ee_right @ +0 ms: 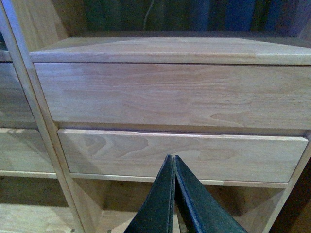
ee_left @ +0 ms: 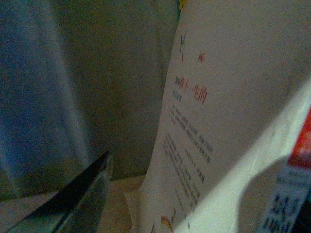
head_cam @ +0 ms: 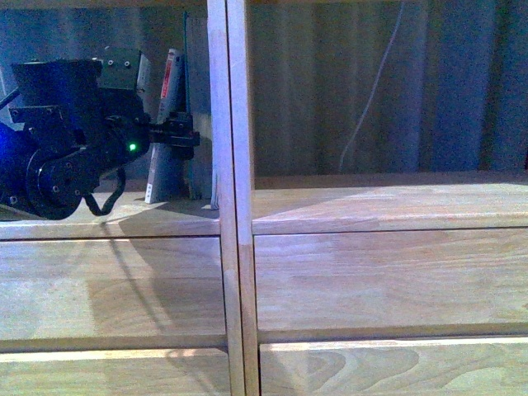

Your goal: Organize books on shelf

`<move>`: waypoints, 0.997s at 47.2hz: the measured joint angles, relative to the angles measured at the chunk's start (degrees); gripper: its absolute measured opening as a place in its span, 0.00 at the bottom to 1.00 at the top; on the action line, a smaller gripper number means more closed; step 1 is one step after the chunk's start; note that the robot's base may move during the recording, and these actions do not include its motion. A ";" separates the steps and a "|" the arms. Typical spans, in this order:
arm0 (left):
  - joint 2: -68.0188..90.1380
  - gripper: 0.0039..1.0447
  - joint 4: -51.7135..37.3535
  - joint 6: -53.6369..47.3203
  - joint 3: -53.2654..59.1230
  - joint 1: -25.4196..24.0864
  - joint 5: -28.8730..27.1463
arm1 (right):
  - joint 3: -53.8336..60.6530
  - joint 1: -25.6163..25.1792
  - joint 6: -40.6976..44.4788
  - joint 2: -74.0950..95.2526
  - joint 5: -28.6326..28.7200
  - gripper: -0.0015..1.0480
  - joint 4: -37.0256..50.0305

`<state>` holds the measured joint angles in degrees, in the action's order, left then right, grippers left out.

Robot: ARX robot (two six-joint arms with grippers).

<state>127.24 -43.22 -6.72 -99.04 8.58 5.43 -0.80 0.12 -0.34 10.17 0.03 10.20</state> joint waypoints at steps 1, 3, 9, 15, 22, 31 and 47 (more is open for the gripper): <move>-0.33 0.84 -0.04 0.17 0.59 0.00 -0.26 | 0.00 0.00 0.00 -0.37 0.00 0.03 -0.37; -1.20 0.91 -0.13 0.66 1.68 0.00 -0.66 | 0.00 0.00 0.00 -3.32 0.02 0.03 -4.26; -4.20 0.93 -0.33 2.38 4.85 0.13 -1.38 | 0.00 0.00 0.00 -9.29 0.11 0.03 -9.86; -9.20 0.93 -1.46 5.60 10.88 1.31 -1.57 | 0.00 0.00 0.00 -9.81 -0.04 0.03 -10.10; -16.48 0.93 -1.75 9.20 20.33 3.43 -4.72 | 0.00 0.00 0.02 -9.86 0.00 0.03 -10.12; -27.54 0.93 -2.23 8.13 32.41 5.22 -10.69 | 0.00 0.00 0.02 -9.86 0.00 0.03 -10.12; -56.24 0.93 3.58 1.38 53.94 7.87 -22.08 | 0.00 0.00 0.13 -9.86 0.00 0.15 -10.12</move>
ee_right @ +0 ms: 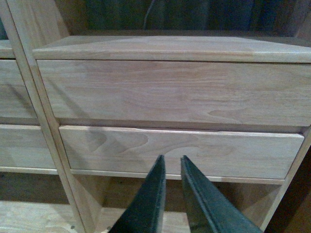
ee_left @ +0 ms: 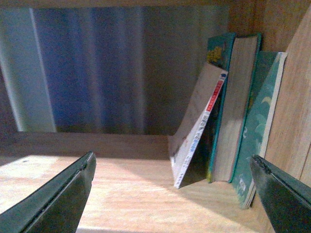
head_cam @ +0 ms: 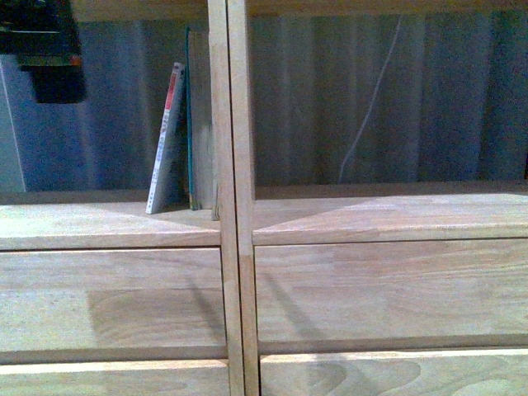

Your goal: Organize books on shelf

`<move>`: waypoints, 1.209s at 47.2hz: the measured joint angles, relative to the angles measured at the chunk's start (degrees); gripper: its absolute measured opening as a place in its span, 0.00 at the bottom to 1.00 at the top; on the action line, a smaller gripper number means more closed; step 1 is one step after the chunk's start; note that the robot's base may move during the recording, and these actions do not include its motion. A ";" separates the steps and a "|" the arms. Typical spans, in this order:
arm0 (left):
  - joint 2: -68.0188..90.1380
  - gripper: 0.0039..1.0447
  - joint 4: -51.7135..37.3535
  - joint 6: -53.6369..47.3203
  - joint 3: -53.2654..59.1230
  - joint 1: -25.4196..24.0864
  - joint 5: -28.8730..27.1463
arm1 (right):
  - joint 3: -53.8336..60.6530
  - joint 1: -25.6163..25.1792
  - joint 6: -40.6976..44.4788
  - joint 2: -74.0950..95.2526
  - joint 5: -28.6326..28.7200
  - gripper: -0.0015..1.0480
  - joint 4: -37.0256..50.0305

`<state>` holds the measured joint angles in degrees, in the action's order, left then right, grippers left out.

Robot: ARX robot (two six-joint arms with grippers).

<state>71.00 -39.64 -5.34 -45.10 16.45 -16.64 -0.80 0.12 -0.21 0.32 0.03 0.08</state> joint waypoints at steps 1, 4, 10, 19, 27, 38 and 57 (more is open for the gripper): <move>-0.92 0.93 0.31 -0.09 0.59 0.02 -0.22 | 0.00 0.00 0.00 0.00 0.00 0.18 0.00; -8.57 0.93 4.74 -0.90 4.90 0.33 -1.97 | 0.00 0.00 0.00 0.00 0.00 0.30 0.00; -18.29 0.93 10.36 -3.21 10.10 0.85 -4.22 | 0.00 0.00 0.00 0.00 0.00 0.48 0.00; -35.04 0.93 20.20 -6.29 18.38 1.51 -11.08 | 0.00 0.00 0.00 0.00 0.00 0.83 0.00; -45.40 0.93 25.97 -6.51 24.74 7.23 -18.69 | 0.00 0.00 0.00 0.00 0.00 0.93 0.00; -58.12 0.69 37.48 2.34 33.46 10.34 -9.75 | 0.00 0.00 0.00 0.00 0.00 0.93 0.00; -65.13 0.06 39.30 4.85 39.26 -4.26 5.03 | 0.00 0.00 0.00 0.00 0.00 0.93 0.00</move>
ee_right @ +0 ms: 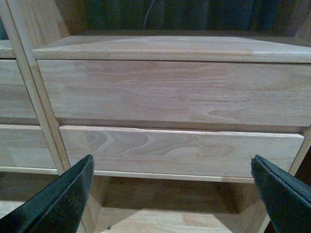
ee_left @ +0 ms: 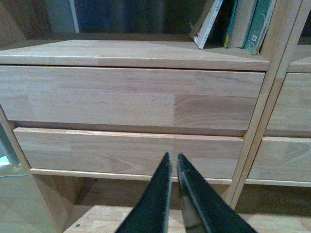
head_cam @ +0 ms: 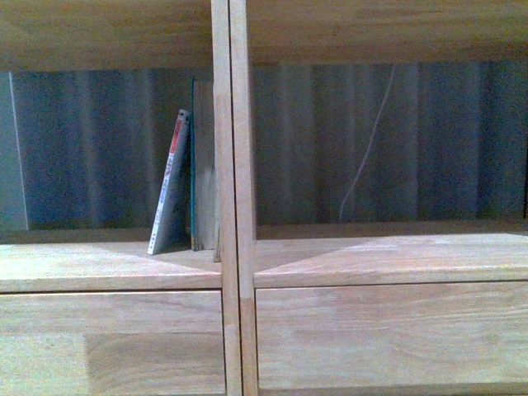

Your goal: Organize books on shelf

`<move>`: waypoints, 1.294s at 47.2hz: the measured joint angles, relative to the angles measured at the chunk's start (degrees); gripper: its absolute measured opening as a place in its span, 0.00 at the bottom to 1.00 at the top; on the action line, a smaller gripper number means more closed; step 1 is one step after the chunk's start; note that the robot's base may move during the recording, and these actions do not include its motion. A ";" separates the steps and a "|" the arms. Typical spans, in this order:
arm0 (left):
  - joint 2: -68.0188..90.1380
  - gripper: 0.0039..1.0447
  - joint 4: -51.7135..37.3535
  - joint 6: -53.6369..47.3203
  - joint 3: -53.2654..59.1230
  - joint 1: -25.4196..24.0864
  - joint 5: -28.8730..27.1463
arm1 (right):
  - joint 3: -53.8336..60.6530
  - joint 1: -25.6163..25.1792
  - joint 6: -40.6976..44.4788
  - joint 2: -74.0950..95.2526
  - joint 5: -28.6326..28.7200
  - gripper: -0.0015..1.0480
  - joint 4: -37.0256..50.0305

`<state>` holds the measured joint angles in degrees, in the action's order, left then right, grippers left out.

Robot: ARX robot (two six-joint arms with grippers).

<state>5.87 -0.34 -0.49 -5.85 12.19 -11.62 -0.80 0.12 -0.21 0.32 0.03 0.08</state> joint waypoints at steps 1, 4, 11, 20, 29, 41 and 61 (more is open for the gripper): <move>-0.17 0.03 0.00 0.02 0.20 -0.44 0.42 | 0.00 0.00 0.00 0.00 0.00 0.93 0.00; -0.70 0.02 0.09 0.26 0.70 -1.81 1.70 | 0.00 0.00 0.00 0.00 0.00 0.93 0.00; -2.12 0.02 0.57 0.28 1.62 -9.33 10.58 | 0.00 0.00 0.00 0.00 0.04 0.93 0.00; -3.04 0.02 0.57 0.35 2.62 -11.82 11.45 | 0.00 0.00 0.00 0.00 0.00 0.93 0.00; -5.31 0.02 0.52 0.35 5.18 -11.89 11.45 | 0.00 0.00 0.00 0.00 -0.02 0.93 0.00; -5.55 0.02 0.50 0.35 5.18 -11.89 11.52 | 0.00 0.00 0.00 0.00 0.00 0.93 0.00; -5.55 0.58 0.50 0.39 5.18 -11.89 11.52 | 0.00 0.00 0.00 0.00 0.00 0.93 0.00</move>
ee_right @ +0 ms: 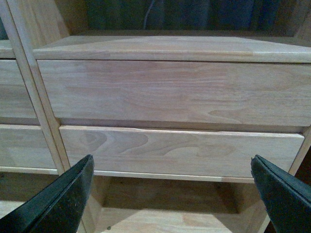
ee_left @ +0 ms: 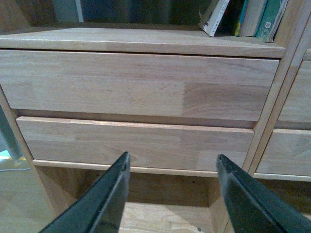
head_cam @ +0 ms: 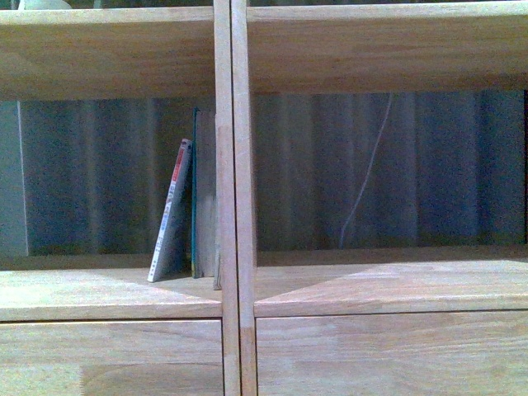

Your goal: Organize books on shelf

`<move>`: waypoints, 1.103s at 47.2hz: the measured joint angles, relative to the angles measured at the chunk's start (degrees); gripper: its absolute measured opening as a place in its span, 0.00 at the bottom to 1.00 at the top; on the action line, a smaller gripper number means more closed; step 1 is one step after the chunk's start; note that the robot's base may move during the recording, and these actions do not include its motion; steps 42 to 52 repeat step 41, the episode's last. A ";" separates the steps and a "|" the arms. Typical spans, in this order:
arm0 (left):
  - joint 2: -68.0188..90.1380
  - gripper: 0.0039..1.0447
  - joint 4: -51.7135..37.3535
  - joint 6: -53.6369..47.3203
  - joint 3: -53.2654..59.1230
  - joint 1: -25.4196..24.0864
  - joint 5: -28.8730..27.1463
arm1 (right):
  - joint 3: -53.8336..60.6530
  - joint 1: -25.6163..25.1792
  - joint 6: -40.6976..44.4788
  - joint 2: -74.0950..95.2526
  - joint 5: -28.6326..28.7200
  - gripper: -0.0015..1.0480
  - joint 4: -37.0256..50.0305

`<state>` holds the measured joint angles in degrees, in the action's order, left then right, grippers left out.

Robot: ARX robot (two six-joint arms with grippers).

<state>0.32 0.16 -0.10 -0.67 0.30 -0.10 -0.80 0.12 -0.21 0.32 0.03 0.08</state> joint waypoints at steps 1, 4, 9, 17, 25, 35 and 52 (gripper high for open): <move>0.00 0.64 0.00 -0.02 0.00 0.00 0.00 | 0.00 0.00 0.00 0.00 0.00 0.93 0.00; 0.00 0.77 0.00 0.00 0.00 0.00 -0.02 | 0.00 0.00 0.00 0.00 0.02 0.93 0.00; 0.00 0.95 0.00 -0.04 0.00 0.00 0.00 | 0.00 0.00 0.00 0.00 0.00 0.93 0.00; 0.00 0.93 0.00 -0.02 0.00 0.00 -0.02 | 0.00 0.00 0.00 0.00 0.02 0.93 0.00; 0.00 0.93 0.00 -0.02 0.00 0.00 -0.02 | 0.00 0.00 0.00 0.00 0.02 0.93 0.00; 0.00 0.93 0.00 -0.02 0.00 0.00 -0.02 | 0.00 0.00 0.00 0.00 0.02 0.93 0.00; 0.00 0.93 0.00 -0.02 0.00 0.00 0.00 | 0.00 0.00 0.00 0.00 0.00 0.93 0.00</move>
